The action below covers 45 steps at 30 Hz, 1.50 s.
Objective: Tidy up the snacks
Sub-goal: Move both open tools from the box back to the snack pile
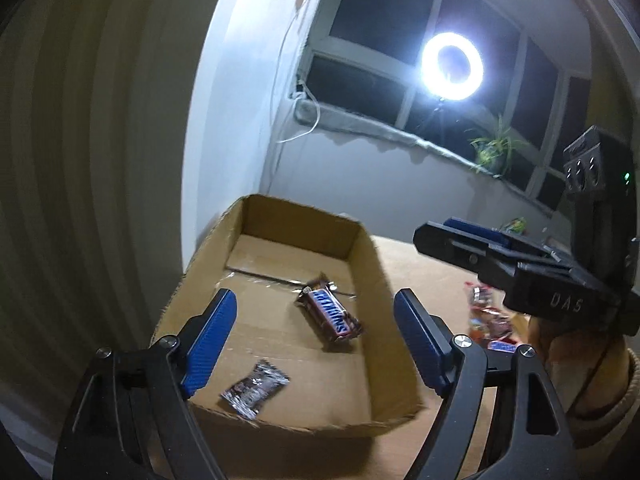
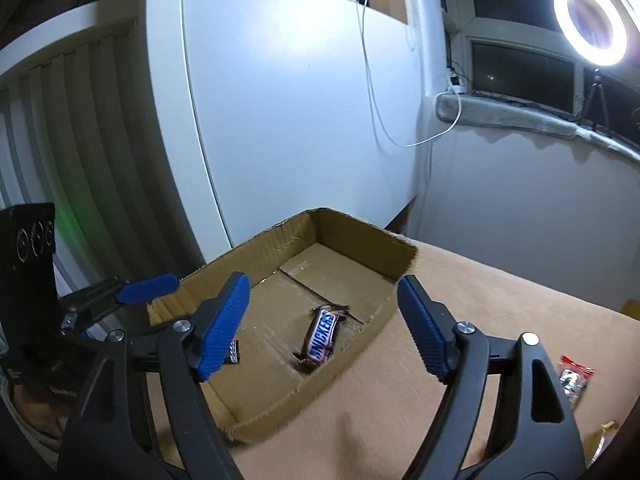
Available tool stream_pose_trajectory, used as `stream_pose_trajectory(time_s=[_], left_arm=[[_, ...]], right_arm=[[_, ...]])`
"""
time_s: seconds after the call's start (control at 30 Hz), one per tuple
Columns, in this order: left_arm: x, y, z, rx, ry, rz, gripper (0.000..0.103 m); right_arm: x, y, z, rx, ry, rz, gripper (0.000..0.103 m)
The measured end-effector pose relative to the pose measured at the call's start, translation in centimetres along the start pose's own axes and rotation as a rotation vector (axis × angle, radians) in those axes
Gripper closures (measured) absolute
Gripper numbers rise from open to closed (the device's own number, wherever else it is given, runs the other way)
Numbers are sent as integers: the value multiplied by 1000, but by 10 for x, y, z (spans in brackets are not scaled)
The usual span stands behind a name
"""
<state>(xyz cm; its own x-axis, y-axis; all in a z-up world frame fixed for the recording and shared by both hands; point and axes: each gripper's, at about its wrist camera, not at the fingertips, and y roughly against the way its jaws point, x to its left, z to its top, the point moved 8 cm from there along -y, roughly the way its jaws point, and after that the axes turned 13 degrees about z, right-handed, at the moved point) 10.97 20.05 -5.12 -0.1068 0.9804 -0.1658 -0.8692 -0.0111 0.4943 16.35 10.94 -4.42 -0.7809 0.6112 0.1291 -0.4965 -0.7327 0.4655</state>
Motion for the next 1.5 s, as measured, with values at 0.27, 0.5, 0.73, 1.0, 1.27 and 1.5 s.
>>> stream_pose_trajectory(time_s=[0.27, 0.5, 0.73, 1.0, 1.27, 1.5], left_arm=[[-9, 21, 18, -39, -13, -15, 19], [-28, 35, 25, -67, -16, -74, 10], [-48, 37, 27, -68, -41, -141, 1], [-66, 38, 17, -37, -58, -200, 1], [-84, 41, 11, -32, -82, -220, 1], [-103, 35, -7, 11, -103, -226, 1]], right_arm=[[-5, 47, 10, -82, 13, -122, 0], [-8, 76, 6, -76, 24, -175, 0], [-23, 101, -17, -46, -13, -245, 0], [-35, 122, -36, -18, -46, -282, 0], [-41, 136, -41, -11, -59, -301, 0], [-50, 172, -62, -25, -92, -369, 0]])
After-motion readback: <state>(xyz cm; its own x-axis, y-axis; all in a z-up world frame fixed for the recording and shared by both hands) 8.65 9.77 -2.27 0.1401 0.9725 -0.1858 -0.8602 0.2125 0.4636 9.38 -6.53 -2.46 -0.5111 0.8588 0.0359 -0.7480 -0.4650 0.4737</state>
